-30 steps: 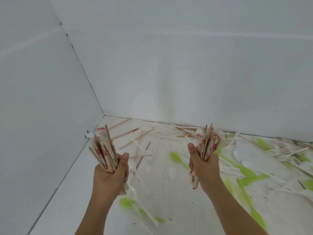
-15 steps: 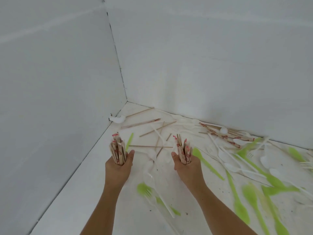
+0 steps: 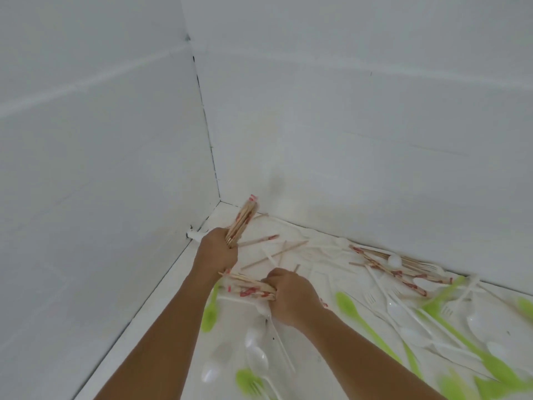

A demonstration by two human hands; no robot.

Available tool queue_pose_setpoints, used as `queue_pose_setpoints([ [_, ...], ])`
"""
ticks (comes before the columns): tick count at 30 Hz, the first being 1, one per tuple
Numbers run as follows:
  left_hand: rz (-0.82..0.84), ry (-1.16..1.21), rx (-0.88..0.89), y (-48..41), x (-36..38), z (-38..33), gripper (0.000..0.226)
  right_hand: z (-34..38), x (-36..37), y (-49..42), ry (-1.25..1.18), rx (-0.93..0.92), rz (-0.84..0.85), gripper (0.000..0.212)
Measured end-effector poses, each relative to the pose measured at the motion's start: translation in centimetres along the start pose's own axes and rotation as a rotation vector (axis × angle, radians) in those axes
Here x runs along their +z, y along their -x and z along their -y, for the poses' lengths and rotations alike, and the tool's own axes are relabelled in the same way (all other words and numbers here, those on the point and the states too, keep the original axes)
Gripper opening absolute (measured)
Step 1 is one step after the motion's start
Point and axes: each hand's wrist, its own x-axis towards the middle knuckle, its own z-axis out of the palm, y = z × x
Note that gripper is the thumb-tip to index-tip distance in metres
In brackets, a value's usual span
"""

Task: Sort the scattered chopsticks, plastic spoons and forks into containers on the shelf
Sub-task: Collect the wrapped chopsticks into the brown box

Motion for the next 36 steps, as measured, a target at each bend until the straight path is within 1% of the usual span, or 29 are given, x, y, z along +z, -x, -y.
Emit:
queue_pose_setpoints([
  [2, 0.096, -0.159, 0.066, -2.3, 0.9, -0.1, 0.004, -0.6, 0.5, -0.7, 0.148, 0.009, 0.041, 0.031],
  [3, 0.136, -0.213, 0.096, -3.2, 1.3, 0.1, 0.004, -1.1, 0.5, -0.8, 0.195, 0.003, 0.052, 0.03],
  [5, 0.196, -0.3, 0.154, -4.6, 2.1, 0.8, 0.017, -2.3, 0.5, -0.6, 0.241, -0.016, 0.073, 0.027],
  [6, 0.219, -0.356, 0.181, -5.1, 2.4, 1.1, 0.023, -3.2, 0.4, -0.2, 0.227, -0.002, 0.077, 0.027],
  [7, 0.231, -0.427, 0.205, -5.8, 2.7, 1.5, 0.024, -4.1, 0.0, 0.3, 0.189, 0.024, 0.067, 0.027],
  [9, 0.236, -0.554, 0.232, -6.6, 3.3, 1.9, 0.02, -5.6, -0.9, 1.6, 0.076, 0.098, 0.016, 0.027],
  [10, 0.235, -0.597, 0.244, -6.9, 3.7, 2.0, 0.017, -6.0, -1.6, 2.1, -0.018, 0.149, -0.029, 0.025],
  [12, 0.233, -0.654, 0.273, -7.2, 4.1, 2.0, 0.008, -6.7, -2.8, 2.5, -0.284, 0.239, -0.182, 0.015],
  [14, 0.222, -0.676, 0.29, -7.1, 4.3, 1.7, 0.007, -7.3, -4.0, 1.5, -0.515, 0.302, -0.308, 0.017],
  [15, 0.222, -0.667, 0.289, -6.9, 4.3, 1.5, 0.008, -7.7, -4.4, 0.7, -0.576, 0.311, -0.341, 0.017],
  [17, 0.225, -0.636, 0.272, -6.5, 4.2, 1.3, 0.007, -8.3, -5.3, -1.1, -0.587, 0.288, -0.37, 0.021],
  [18, 0.235, -0.606, 0.254, -6.4, 4.0, 1.3, 0.005, -8.7, -5.4, -1.9, -0.545, 0.256, -0.368, 0.023],
  [20, 0.253, -0.413, 0.148, -6.3, 3.3, 1.1, 0.009, -9.3, -5.8, -3.2, -0.386, 0.145, -0.318, 0.017],
  [22, 0.229, -0.187, 0.031, -6.7, 2.3, 0.7, 0.011, -9.8, -5.9, -4.3, -0.107, 0.038, -0.209, 0.01],
  [24, 0.134, -0.084, 0.004, -7.4, 1.5, 0.2, 0.007, -9.6, -5.8, -5.5, 0.234, -0.035, -0.067, 0.037],
  [25, 0.085, -0.076, 0.022, -7.9, 1.3, -0.2, 0.005, -9.4, -5.4, -6.2, 0.355, -0.057, -0.016, 0.048],
  [26, 0.047, -0.104, 0.052, -8.4, 1.3, -0.5, 0.008, -8.9, -5.0, -7.0, 0.439, -0.074, 0.031, 0.054],
  [28, 0.053, -0.212, 0.092, -9.4, 1.8, -1.1, 0.014, -8.1, -4.0, -8.4, 0.536, -0.106, 0.087, 0.057],
  [30, 0.129, -0.295, 0.077, -10.4, 2.9, -1.0, 0.018, -7.3, -3.2, -9.1, 0.613, -0.108, 0.102, 0.047],
  [32, 0.192, -0.382, 0.065, -11.0, 4.1, -0.6, 0.022, -7.0, -2.8, -9.1, 0.623, -0.111, 0.1, 0.032],
  [34, 0.182, -0.447, 0.081, -11.0, 5.0, 0.2, 0.027, -7.0, -2.6, -8.8, 0.605, -0.138, 0.093, 0.024],
  [36, 0.142, -0.473, 0.097, -10.7, 5.4, 0.6, 0.022, -7.3, -2.7, -8.3, 0.626, -0.208, 0.015, 0.018],
])
